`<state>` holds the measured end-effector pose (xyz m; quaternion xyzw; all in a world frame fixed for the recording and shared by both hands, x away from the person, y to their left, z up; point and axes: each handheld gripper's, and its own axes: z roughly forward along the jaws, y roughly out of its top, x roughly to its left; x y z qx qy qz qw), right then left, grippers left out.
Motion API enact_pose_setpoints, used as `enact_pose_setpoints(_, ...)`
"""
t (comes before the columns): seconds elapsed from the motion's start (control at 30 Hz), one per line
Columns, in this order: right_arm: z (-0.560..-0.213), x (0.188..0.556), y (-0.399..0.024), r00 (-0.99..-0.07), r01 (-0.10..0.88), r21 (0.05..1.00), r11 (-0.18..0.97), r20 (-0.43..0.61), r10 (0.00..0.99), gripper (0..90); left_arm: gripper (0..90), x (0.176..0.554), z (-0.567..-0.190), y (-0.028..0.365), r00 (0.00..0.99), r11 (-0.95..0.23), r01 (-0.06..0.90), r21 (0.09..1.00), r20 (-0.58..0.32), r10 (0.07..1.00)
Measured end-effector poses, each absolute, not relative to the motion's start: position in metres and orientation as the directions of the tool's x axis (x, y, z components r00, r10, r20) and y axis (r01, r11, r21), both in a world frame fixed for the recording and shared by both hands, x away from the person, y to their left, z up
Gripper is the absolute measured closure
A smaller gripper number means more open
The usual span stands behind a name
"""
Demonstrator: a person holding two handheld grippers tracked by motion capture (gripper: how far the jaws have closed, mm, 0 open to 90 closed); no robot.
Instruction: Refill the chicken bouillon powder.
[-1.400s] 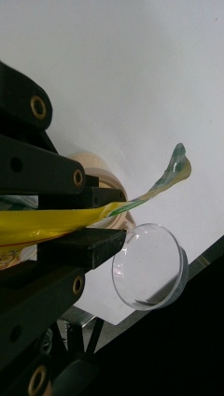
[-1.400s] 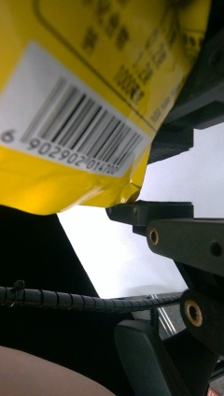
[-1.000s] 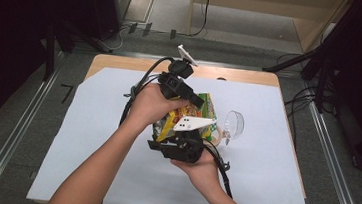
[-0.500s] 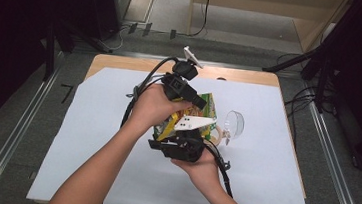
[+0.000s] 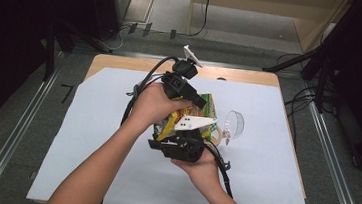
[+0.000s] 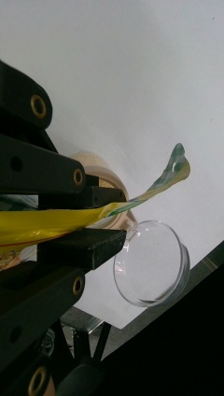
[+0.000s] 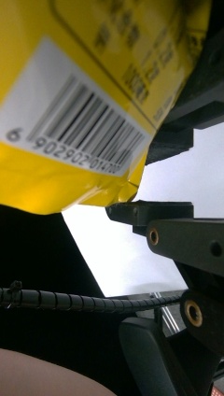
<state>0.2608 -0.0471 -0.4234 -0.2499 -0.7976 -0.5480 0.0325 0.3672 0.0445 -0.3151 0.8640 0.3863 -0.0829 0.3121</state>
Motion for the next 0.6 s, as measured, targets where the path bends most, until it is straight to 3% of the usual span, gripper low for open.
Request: enact_pose_setpoints(0.6,-0.4209,0.2581,-0.0458,-0.875,0.431,0.860,0.275,0.323,0.360,71.7,78.2,0.3706,-0.3158,0.0475,0.684,-0.502,0.724,0.473,-0.399,0.611)
